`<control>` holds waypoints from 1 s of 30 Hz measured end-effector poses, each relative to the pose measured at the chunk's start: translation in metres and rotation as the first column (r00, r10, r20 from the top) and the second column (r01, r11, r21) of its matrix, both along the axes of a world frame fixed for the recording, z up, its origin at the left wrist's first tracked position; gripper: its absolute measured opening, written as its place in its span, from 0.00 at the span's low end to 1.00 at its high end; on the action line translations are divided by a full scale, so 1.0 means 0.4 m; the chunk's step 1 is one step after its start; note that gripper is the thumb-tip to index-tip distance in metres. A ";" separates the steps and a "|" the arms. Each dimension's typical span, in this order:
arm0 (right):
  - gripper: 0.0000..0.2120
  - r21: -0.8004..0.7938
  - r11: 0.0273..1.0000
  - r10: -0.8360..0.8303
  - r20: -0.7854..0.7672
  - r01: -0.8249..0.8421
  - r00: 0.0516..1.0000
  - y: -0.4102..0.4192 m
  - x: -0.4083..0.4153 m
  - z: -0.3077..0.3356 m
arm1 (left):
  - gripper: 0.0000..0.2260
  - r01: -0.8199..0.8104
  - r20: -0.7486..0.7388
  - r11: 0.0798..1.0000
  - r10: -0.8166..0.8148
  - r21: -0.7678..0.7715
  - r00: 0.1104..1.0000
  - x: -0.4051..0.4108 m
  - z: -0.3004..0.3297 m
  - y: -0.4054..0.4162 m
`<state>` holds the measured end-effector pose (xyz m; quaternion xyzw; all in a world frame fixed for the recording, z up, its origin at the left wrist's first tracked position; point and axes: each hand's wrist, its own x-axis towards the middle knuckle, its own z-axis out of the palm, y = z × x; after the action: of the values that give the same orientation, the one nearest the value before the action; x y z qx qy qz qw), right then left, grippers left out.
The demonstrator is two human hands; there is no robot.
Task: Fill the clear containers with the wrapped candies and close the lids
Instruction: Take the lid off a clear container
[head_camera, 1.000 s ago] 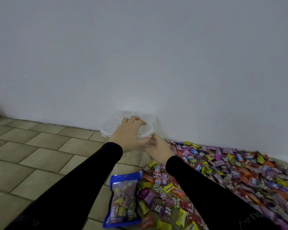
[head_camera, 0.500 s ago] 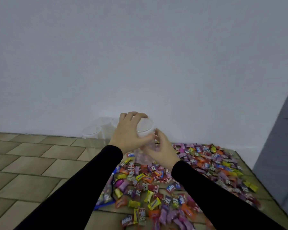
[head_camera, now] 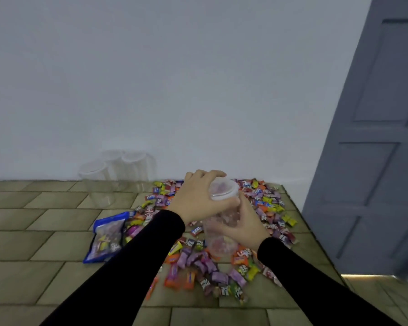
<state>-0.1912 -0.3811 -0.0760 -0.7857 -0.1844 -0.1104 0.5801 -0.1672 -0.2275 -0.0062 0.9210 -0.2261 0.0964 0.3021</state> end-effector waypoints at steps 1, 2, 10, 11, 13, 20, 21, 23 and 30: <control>0.35 -0.013 1.000 0.006 0.005 -0.006 1.000 -0.018 -0.017 -0.003 | 0.32 0.016 -0.028 1.000 -0.015 0.024 0.999 -0.012 0.001 -0.014; 0.37 -0.027 1.000 0.014 0.006 -0.014 1.000 -0.040 -0.038 -0.007 | 0.32 0.036 -0.055 0.998 -0.033 0.051 0.998 -0.027 -0.001 -0.031; 0.35 -0.081 0.996 -0.028 -0.038 0.024 0.999 -0.185 -0.139 -0.108 | 0.32 0.145 -0.326 0.984 -0.104 0.106 0.940 -0.137 -0.059 -0.161; 0.36 -0.103 0.994 -0.031 -0.054 0.025 0.998 -0.200 -0.148 -0.120 | 0.32 0.152 -0.342 0.983 -0.109 0.104 0.933 -0.147 -0.068 -0.175; 0.36 -0.167 0.985 -0.053 -0.080 0.039 0.995 -0.221 -0.166 -0.142 | 0.31 0.174 -0.363 0.978 -0.120 0.119 0.924 -0.168 -0.089 -0.197; 0.31 -0.151 0.987 -0.070 -0.140 0.049 0.988 -0.255 -0.187 -0.190 | 0.33 0.150 -0.229 0.979 -0.115 0.141 0.967 -0.198 -0.139 -0.247; 0.30 -0.154 0.987 -0.077 -0.169 0.051 0.983 -0.255 -0.185 -0.196 | 0.32 0.151 -0.186 0.976 -0.121 0.156 0.975 -0.201 -0.142 -0.248; 0.29 -0.159 0.986 -0.084 -0.228 0.048 0.970 -0.248 -0.181 -0.210 | 0.32 0.143 -0.101 0.975 -0.127 0.168 0.987 -0.203 -0.152 -0.243; 0.23 -0.143 0.989 -0.076 -0.225 0.044 0.971 -0.219 -0.152 -0.206 | 0.34 0.113 -0.160 0.993 -0.109 0.017 0.981 -0.189 -0.165 -0.222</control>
<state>-0.2522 -0.4687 -0.1584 -0.8362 -0.0994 -0.0233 0.5388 -0.2428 -0.3163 -0.0723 0.9156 -0.2535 0.0028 0.3122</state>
